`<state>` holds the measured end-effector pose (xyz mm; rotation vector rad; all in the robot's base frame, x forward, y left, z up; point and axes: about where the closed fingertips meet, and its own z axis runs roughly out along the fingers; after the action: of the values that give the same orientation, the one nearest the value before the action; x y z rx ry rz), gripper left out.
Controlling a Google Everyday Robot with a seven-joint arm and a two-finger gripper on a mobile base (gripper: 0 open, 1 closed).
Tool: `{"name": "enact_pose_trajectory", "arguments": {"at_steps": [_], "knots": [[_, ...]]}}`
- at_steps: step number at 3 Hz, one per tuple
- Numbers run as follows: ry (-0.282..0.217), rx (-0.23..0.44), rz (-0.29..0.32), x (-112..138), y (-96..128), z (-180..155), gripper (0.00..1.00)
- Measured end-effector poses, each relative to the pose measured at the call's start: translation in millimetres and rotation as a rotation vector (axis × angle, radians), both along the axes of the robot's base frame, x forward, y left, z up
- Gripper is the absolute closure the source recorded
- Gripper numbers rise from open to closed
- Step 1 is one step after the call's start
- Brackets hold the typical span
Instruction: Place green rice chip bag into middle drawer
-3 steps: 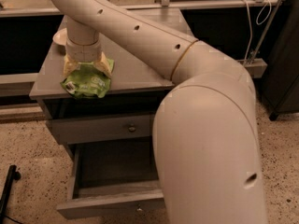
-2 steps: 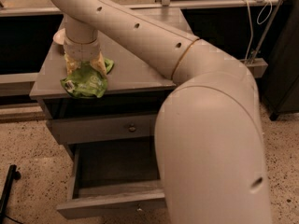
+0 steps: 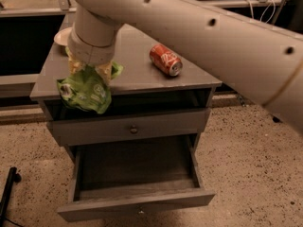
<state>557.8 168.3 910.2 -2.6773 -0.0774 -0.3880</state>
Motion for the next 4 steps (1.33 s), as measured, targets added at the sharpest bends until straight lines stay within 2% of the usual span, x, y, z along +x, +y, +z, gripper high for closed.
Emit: {"name": "enact_pose_trajectory", "arguments": {"at_steps": [1,2,3,4], "knots": [[0.036,0.02,-0.036,-30,-13,-33,1.0],[0.066,0.003,-0.043,-39,-25,-95,1.0],[0.108,-0.015,-0.044,-34,-44,-158,1.0],[0.223,0.027,-0.103,-34,-77,-224,1.0]]}}
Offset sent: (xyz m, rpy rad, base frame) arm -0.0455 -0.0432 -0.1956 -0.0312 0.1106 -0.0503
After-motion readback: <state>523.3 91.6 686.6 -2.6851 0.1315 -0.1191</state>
